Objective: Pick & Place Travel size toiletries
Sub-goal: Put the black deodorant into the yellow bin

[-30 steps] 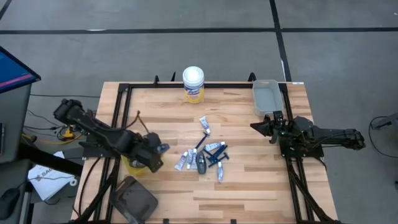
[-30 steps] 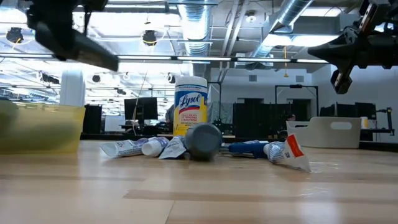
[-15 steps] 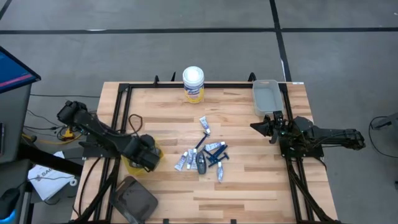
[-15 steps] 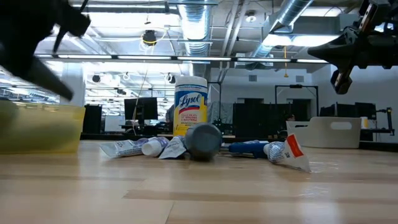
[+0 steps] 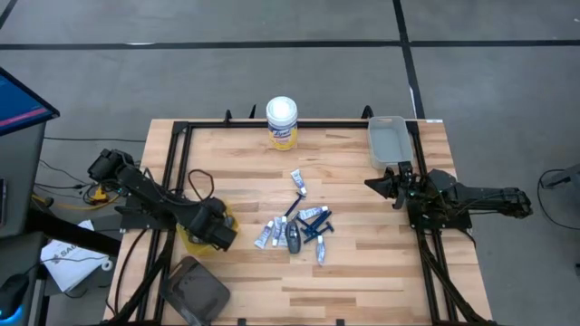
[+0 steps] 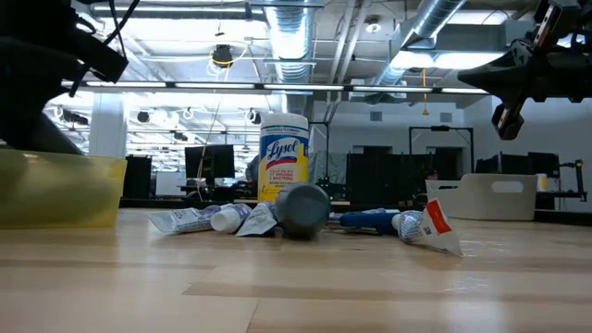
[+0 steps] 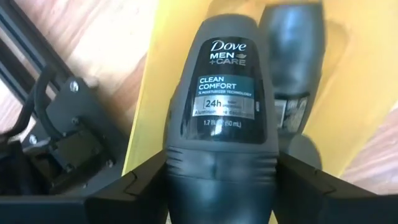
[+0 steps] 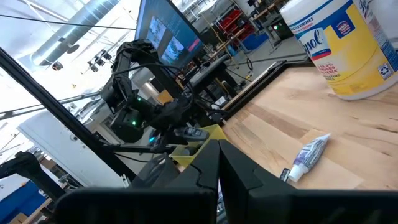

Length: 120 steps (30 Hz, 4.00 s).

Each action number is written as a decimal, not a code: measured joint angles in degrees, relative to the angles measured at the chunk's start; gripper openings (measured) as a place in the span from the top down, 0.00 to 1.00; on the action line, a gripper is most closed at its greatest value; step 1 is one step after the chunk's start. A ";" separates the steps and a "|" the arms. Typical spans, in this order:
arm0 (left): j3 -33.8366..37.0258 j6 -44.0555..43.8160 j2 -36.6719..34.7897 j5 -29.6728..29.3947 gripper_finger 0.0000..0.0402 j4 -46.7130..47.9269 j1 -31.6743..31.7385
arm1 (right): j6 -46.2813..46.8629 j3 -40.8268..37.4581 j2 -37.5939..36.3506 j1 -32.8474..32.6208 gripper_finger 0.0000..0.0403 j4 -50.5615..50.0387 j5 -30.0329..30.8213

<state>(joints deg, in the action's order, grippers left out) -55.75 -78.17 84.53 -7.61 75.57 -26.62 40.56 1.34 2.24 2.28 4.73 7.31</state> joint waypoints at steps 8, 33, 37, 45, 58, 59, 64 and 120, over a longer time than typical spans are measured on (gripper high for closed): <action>0.00 0.63 0.00 -3.71 0.38 -1.33 3.08 | 0.00 0.00 0.00 0.01 1.00 0.00 0.00; -8.50 32.65 -4.91 -15.96 0.30 -51.18 7.44 | 0.00 0.07 0.00 0.02 1.00 -0.01 0.00; -8.52 49.30 0.42 -15.94 0.30 -65.87 7.42 | 0.00 0.07 0.00 0.01 1.00 -0.01 0.00; -8.52 74.93 10.55 -12.86 0.24 -78.41 7.70 | 0.00 0.07 0.00 0.02 1.00 -0.03 0.00; -8.50 67.23 19.83 -13.45 0.19 -78.31 10.48 | 0.00 0.07 0.00 0.00 1.00 0.00 0.02; -8.50 66.72 20.37 -13.43 0.19 -78.25 10.48 | 0.00 0.07 0.00 0.02 1.00 -0.02 0.00; -8.50 65.70 22.56 -12.60 0.19 -78.04 9.26 | 0.00 0.07 0.00 0.02 1.00 0.00 0.00; -8.39 11.97 18.84 0.31 0.19 -63.78 13.14 | 0.00 0.00 0.00 0.00 1.00 -0.04 0.02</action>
<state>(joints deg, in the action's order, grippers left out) -64.14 -66.20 103.37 -7.30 11.79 -13.47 40.56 1.34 2.24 2.28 4.69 7.33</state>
